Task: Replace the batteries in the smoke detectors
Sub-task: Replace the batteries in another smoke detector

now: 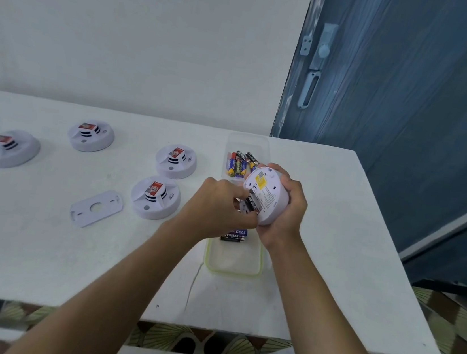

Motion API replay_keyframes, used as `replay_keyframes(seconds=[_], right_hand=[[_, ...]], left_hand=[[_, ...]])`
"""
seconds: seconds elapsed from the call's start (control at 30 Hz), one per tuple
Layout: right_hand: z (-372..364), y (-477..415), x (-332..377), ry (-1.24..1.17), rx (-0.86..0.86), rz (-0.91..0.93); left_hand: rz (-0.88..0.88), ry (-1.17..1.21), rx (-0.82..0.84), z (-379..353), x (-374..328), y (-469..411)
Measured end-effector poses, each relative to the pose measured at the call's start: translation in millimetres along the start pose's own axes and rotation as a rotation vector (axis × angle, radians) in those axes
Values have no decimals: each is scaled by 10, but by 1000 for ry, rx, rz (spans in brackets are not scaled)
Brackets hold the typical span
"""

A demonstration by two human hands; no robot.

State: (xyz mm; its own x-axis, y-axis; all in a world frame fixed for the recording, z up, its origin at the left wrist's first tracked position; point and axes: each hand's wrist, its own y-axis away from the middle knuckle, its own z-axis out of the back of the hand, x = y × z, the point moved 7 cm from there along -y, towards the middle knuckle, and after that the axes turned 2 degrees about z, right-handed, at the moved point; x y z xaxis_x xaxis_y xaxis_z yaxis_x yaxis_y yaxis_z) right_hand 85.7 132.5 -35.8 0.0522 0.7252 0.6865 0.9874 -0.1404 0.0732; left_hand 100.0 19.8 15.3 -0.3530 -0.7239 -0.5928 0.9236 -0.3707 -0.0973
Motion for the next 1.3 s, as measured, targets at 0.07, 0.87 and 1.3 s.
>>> replay_keyframes(seconds=[0.07,0.87,1.3], right_hand=[[8,1,-15,19,-6,-13],[164,-74,218,201,-176,238],[436,-79,317,63,-299,196]], left_hand=[[-11,-67,1,-17,-6,-17],[179,496,5,-234,168,-6],[-18,10,279,-405,350,191]])
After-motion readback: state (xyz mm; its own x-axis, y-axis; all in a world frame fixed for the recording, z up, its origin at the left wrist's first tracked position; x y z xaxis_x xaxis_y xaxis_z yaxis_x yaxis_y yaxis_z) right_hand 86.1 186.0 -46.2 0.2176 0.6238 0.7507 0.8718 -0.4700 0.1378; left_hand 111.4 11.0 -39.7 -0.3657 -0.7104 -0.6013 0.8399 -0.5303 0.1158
